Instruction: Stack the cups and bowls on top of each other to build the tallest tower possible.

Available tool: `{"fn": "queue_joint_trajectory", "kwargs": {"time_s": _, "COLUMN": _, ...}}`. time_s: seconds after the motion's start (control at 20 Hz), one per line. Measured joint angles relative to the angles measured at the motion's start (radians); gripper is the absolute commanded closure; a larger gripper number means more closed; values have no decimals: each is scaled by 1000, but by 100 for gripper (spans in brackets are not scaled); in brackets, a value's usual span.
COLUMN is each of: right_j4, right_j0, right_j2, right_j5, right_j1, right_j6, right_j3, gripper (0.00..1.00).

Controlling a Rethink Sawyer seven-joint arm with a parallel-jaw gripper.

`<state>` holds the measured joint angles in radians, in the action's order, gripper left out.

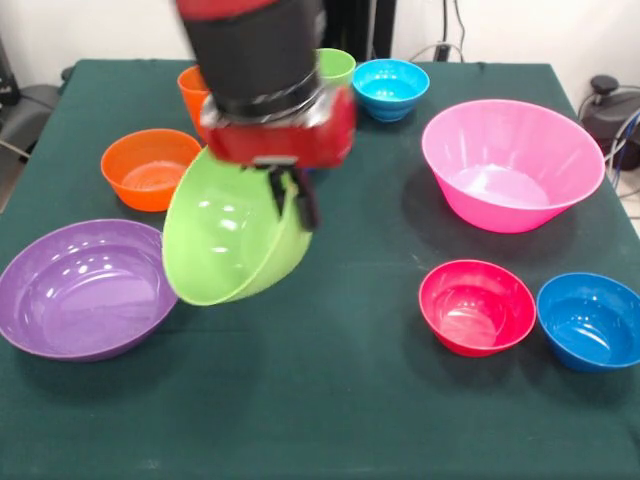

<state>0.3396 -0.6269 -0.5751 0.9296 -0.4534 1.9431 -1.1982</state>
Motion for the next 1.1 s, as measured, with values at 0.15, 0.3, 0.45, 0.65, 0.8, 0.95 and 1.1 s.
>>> {"fn": "queue_joint_trajectory", "kwargs": {"time_s": 0.15, "right_j4": 0, "right_j0": -37, "right_j2": -1, "right_j5": -3, "right_j1": 61, "right_j6": 0, "right_j3": -2, "gripper": 100}}
{"fn": "queue_joint_trajectory", "kwargs": {"time_s": 0.3, "right_j4": 0, "right_j0": -46, "right_j2": -3, "right_j5": -3, "right_j1": 81, "right_j6": 0, "right_j3": -2, "gripper": 100}}
{"fn": "queue_joint_trajectory", "kwargs": {"time_s": 0.45, "right_j4": 2, "right_j0": -48, "right_j2": -6, "right_j5": -4, "right_j1": 99, "right_j6": 0, "right_j3": -3, "gripper": 100}}
{"fn": "queue_joint_trajectory", "kwargs": {"time_s": 0.65, "right_j4": 6, "right_j0": -46, "right_j2": -9, "right_j5": -1, "right_j1": 117, "right_j6": 0, "right_j3": -4, "gripper": 100}}
{"fn": "queue_joint_trajectory", "kwargs": {"time_s": 0.8, "right_j4": 9, "right_j0": -40, "right_j2": -8, "right_j5": 32, "right_j1": 118, "right_j6": -1, "right_j3": 0, "gripper": 100}}
{"fn": "queue_joint_trajectory", "kwargs": {"time_s": 0.95, "right_j4": 11, "right_j0": -24, "right_j2": -7, "right_j5": 98, "right_j1": 102, "right_j6": -1, "right_j3": -1, "gripper": 100}}
{"fn": "queue_joint_trajectory", "kwargs": {"time_s": 1.1, "right_j4": 12, "right_j0": 1, "right_j2": -1, "right_j5": 151, "right_j1": 60, "right_j6": -1, "right_j3": -17, "gripper": 100}}
